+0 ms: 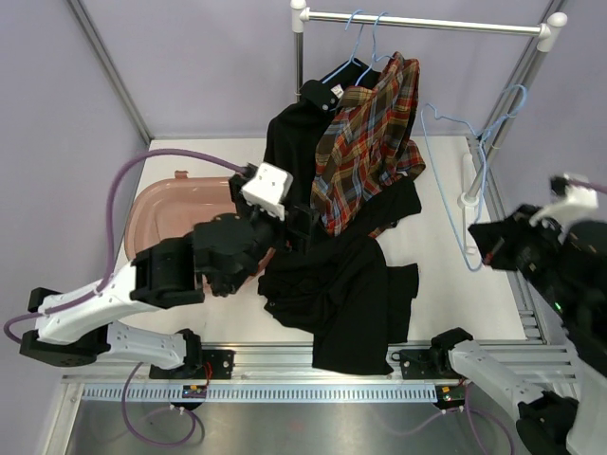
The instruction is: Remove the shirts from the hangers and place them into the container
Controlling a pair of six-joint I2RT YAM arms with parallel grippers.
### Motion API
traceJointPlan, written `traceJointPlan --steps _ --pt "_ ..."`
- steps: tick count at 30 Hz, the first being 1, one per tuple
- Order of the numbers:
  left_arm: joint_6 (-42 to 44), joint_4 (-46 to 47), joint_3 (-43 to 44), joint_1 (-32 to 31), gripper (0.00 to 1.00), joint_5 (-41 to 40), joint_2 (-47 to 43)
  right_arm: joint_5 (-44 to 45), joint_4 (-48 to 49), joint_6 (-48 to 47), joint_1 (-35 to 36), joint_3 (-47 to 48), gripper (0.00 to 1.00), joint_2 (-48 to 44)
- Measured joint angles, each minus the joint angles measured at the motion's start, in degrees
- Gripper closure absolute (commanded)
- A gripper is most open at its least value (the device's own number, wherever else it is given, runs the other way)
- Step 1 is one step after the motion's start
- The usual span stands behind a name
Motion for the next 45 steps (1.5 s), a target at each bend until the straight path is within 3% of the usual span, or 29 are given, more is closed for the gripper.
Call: traceJointPlan --steps 6,12,19,32,38,43,45 --pt "-1.7 -1.2 -6.8 0.4 0.1 -0.5 -1.2 7.1 2.0 -1.4 0.0 2.1 1.0 14.9" --pt "-4.0 0.0 -13.0 1.7 0.1 -0.5 -8.6 11.9 4.7 -3.4 0.0 13.9 1.0 28.7" --pt "-5.5 1.0 -16.5 1.9 0.09 -0.3 -13.2 13.8 5.4 -4.7 -0.7 24.8 1.0 37.0" --pt "-5.4 2.6 -19.3 2.1 0.08 0.2 -13.2 8.7 6.8 -6.4 -13.8 26.9 1.0 41.0" --pt "-5.4 3.3 -19.3 2.2 0.06 0.3 -12.5 5.9 8.1 -7.0 -16.2 26.5 1.0 43.2" --pt "-5.5 3.3 -19.3 2.3 0.05 0.3 -12.1 4.8 10.7 -7.1 -16.9 20.2 1.0 42.4" --pt "-5.5 3.2 -19.3 2.4 0.03 0.2 -12.1 4.6 11.8 -7.1 -17.0 17.7 0.9 41.9"
